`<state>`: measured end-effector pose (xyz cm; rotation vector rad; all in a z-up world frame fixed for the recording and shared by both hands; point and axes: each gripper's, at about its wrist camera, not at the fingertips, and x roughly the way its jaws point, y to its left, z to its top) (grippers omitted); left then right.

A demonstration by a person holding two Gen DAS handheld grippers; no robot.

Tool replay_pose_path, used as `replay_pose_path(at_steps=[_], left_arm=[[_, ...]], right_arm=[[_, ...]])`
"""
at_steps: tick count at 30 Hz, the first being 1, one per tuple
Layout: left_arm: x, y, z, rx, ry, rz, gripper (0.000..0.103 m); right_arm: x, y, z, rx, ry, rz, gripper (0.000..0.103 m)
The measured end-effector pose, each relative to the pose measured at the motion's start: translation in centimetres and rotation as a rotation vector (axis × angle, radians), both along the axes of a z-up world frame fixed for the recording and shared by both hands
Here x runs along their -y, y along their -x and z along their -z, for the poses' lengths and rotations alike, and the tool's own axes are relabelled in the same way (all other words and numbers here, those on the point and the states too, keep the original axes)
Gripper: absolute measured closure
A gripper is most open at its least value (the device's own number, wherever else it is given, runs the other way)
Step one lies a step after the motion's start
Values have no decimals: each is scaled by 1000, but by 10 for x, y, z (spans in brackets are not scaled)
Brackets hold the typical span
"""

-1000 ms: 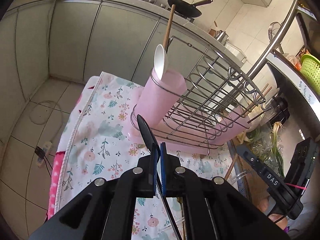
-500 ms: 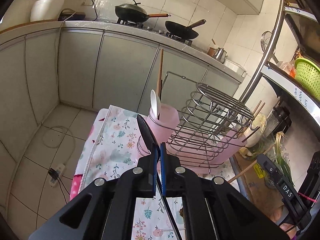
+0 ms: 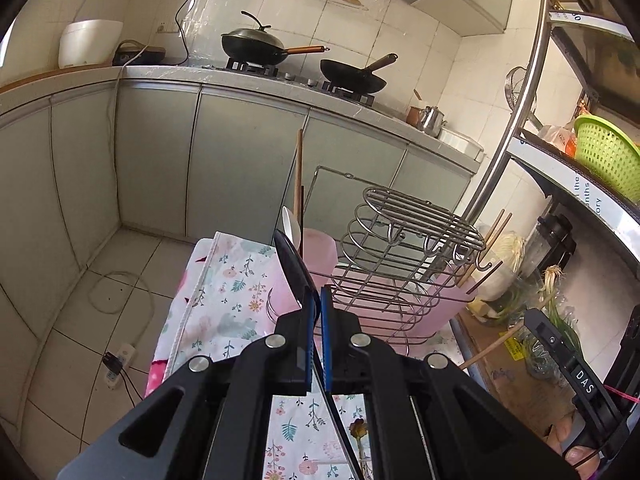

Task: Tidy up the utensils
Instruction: 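Lift the black spoon and chopstick with both tools and carry toward the pink cup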

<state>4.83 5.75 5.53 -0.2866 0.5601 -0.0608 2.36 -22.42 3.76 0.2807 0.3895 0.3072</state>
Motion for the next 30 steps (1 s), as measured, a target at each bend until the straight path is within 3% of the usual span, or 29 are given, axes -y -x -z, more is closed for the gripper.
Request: replay_pose_path(at_steps=[15, 30], left_arm=[[2, 11, -28, 94, -50, -20, 100], [-8, 4, -39, 156, -47, -67, 100]], right_arm=[[8, 9, -22, 55, 4, 20, 97], [11, 1, -39, 88, 6, 31, 97]])
